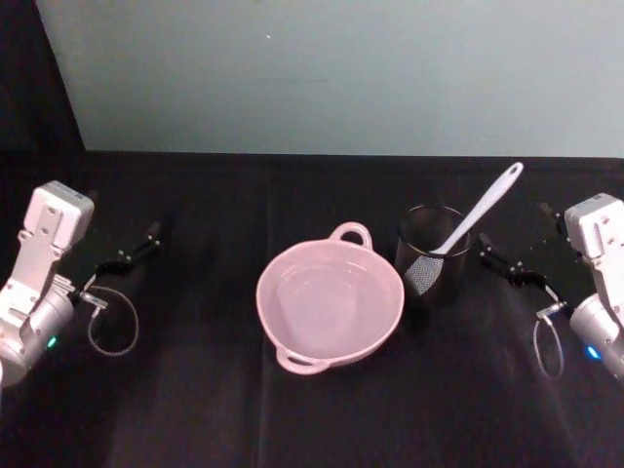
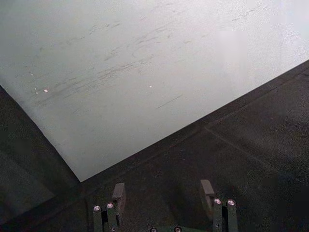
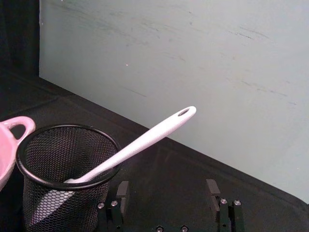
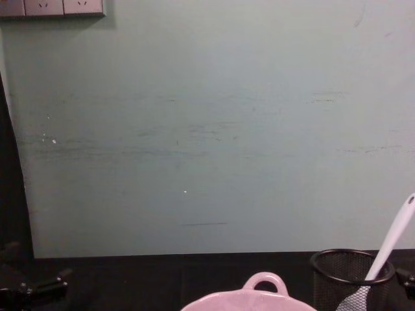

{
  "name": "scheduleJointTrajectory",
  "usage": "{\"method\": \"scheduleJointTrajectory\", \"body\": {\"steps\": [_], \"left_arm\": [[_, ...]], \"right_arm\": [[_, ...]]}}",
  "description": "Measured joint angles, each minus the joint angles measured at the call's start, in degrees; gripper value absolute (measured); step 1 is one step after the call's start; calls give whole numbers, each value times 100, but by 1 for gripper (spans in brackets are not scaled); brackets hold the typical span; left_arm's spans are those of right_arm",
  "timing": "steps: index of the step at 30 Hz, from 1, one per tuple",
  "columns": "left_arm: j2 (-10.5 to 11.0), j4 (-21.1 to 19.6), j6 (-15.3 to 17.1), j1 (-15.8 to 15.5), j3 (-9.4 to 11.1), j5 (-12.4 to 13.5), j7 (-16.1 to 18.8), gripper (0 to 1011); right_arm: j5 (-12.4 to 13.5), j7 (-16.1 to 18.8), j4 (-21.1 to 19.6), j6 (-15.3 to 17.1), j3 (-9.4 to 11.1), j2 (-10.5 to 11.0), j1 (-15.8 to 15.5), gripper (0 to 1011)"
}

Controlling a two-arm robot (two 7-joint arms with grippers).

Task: Use the one hand to pick up the spoon and stir the clear water in the bowl.

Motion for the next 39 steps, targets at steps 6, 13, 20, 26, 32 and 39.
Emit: {"method": "scheduleJointTrajectory", "body": {"steps": [6,13,20,26,32,39], "left_arm": [[0,0,0,0,0,0,0,1011],[0,0,0,0,0,0,0,1011],[0,0,0,0,0,0,0,1011],[0,0,0,0,0,0,0,1011],[0,0,0,0,0,0,0,1011],[0,0,0,0,0,0,0,1011]], "right_arm": [[87,-35,-192,18,221,42,-232,1003],[564,-53,-737,6,697,127,-797,1003],[1583,275,-1274,18,1187,-72,-1177,1003],[2614,802,-1205,416,1406,-452,-1072,1003],[3378,1271,-786,881,1537,-825,-707,1003],[3949,1590,-282,1214,1600,-1102,-295,1002]]}}
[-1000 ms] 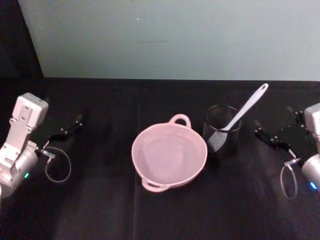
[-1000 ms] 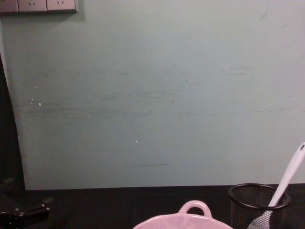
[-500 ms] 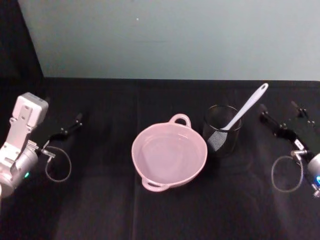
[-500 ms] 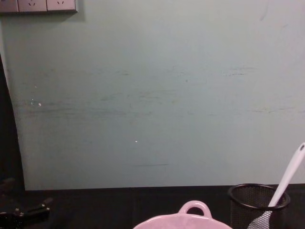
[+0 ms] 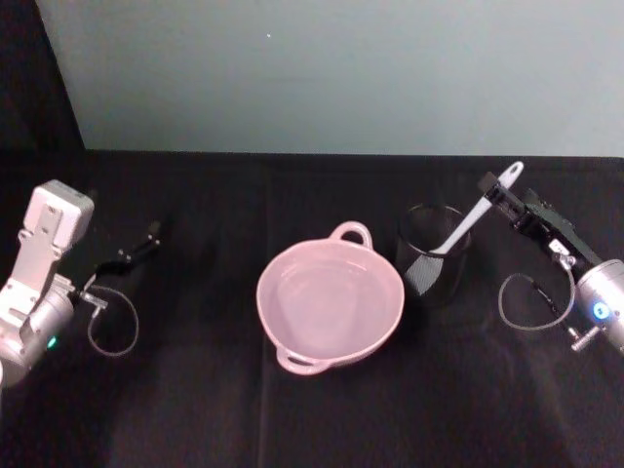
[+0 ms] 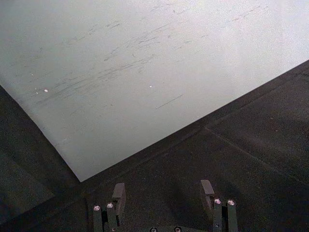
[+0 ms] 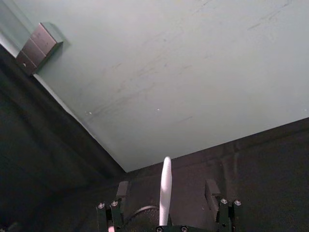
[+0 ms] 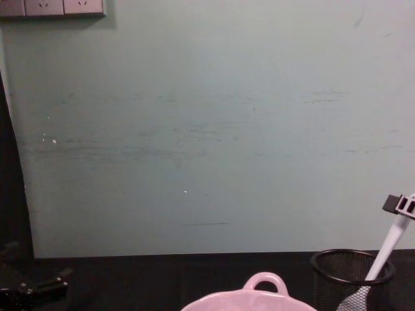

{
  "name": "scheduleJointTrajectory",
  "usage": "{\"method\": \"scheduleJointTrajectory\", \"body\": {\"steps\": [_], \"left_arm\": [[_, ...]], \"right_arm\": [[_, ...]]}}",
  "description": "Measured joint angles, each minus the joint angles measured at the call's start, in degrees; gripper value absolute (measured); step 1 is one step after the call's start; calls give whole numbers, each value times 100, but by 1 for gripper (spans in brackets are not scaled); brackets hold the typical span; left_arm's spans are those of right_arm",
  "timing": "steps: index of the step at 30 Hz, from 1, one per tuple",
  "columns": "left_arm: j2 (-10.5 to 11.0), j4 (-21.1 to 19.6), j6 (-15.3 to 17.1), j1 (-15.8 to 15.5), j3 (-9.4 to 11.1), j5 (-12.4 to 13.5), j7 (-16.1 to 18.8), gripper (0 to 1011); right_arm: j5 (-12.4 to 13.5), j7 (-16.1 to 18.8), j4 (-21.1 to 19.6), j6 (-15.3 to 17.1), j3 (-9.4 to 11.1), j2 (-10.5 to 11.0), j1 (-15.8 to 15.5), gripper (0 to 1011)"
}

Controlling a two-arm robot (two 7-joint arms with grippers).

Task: Use the one hand to pick up the spoon and stir the clear water in the bowl.

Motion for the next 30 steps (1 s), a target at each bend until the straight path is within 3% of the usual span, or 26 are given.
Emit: {"method": "scheduleJointTrajectory", "body": {"steps": [6,10,30], "left_arm": [[0,0,0,0,0,0,0,1011],[0,0,0,0,0,0,0,1011],[0,0,0,0,0,0,0,1011]], "right_arm": [[153,147,341,17,-99,-54,242,1002],[162,223,453,-63,-153,-57,313,947],[218,312,528,-200,-251,0,402,339]]}}
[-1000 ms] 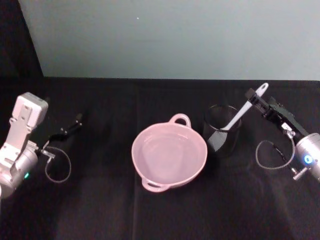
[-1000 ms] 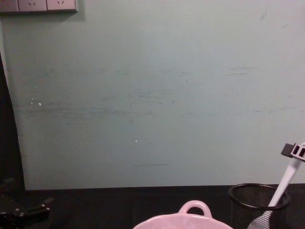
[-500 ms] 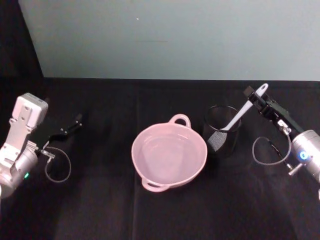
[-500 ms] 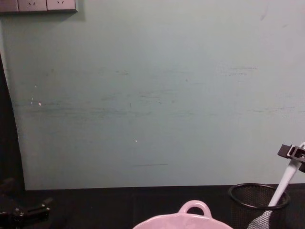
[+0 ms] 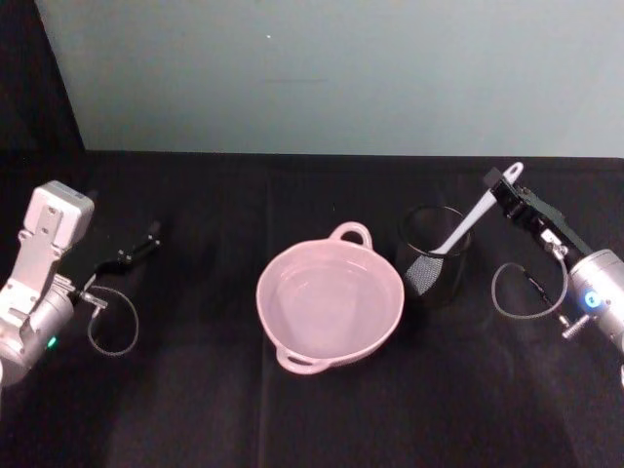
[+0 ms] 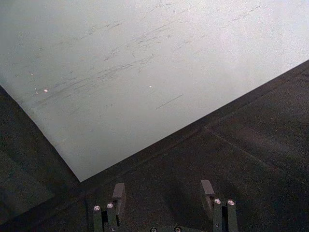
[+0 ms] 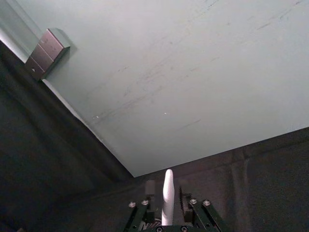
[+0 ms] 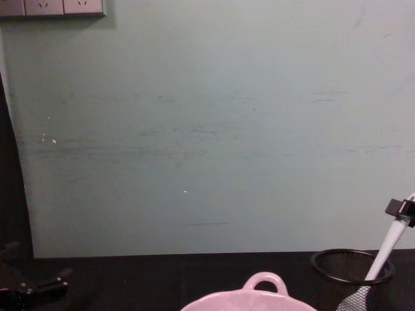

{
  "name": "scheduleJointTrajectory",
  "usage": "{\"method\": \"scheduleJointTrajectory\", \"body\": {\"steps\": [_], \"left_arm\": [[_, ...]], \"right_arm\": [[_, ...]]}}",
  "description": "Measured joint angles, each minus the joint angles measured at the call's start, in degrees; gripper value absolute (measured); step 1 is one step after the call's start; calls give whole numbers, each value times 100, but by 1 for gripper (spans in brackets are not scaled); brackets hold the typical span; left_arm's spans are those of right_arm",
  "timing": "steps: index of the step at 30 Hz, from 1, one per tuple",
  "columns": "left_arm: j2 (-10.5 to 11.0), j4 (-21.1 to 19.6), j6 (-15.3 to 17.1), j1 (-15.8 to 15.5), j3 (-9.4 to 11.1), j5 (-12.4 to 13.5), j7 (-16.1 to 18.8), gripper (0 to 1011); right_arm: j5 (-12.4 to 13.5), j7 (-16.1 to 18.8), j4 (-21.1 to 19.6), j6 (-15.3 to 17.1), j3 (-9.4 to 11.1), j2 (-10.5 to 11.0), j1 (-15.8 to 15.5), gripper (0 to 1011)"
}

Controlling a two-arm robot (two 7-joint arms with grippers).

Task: Use the one hand to pick up the spoon and stir the clear water in the bowl.

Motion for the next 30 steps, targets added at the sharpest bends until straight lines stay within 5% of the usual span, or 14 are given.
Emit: {"method": "scheduleJointTrajectory", "body": {"steps": [8,19,30], "left_arm": [[0,0,0,0,0,0,0,1011],[0,0,0,0,0,0,0,1011],[0,0,0,0,0,0,0,1011]], "right_arm": [[-232,-20,-105,-135,-79,82,4,118],[-1347,-151,-689,-327,-342,433,88,118],[-1902,-199,-1532,242,-430,720,331,118]]}}
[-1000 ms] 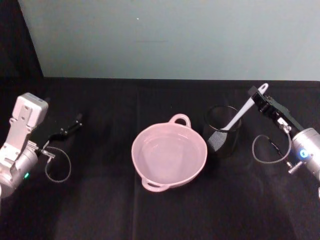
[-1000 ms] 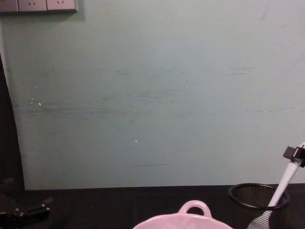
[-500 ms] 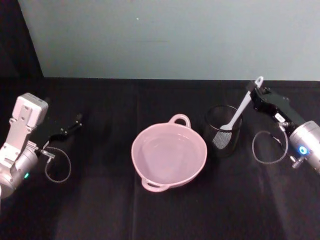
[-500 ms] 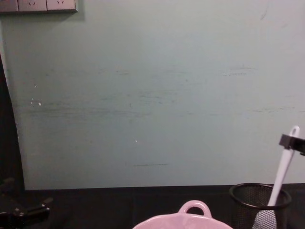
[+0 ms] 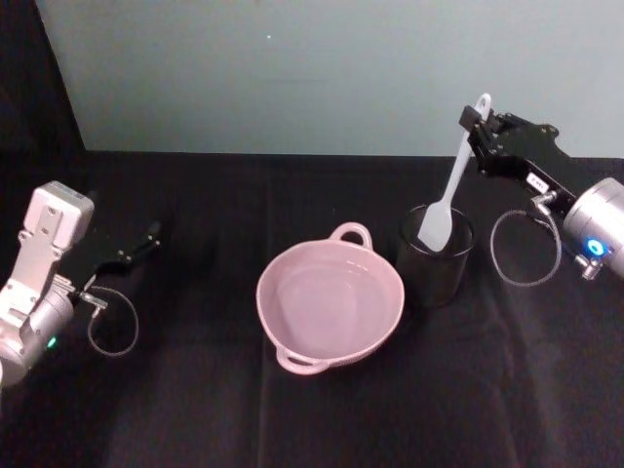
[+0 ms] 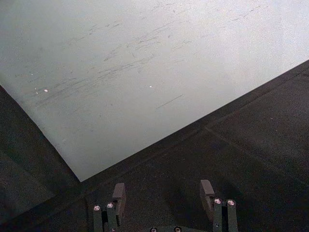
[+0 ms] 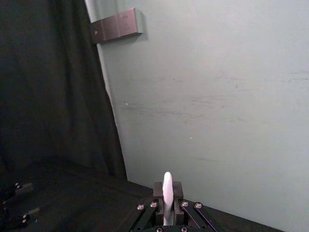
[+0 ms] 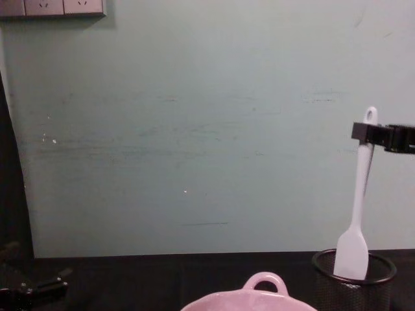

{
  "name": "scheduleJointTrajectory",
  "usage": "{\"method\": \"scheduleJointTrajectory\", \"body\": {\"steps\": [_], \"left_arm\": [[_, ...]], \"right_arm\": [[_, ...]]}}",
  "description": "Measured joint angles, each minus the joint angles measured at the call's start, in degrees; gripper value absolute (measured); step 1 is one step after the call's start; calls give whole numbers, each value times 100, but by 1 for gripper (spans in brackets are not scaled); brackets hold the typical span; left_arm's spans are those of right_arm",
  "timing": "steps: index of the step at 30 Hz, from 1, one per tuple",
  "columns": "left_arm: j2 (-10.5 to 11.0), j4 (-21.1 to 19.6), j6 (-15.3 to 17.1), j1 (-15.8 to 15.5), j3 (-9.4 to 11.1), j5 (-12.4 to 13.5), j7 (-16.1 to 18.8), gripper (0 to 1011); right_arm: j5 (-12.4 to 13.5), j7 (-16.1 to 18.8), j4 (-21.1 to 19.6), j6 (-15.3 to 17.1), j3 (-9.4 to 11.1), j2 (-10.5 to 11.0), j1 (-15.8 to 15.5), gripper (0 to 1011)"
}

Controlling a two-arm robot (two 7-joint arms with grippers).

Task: Use the one hand to pick up the spoon and stir the clear water in the bowl.

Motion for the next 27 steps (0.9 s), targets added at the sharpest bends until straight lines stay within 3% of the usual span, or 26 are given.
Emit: {"method": "scheduleJointTrajectory", "body": {"steps": [7,27], "left_arm": [[0,0,0,0,0,0,0,1011],[0,0,0,0,0,0,0,1011]], "right_arm": [[-145,-43,-311,355,30,62,35,118],[-170,-43,-331,360,59,51,15,118]]}}
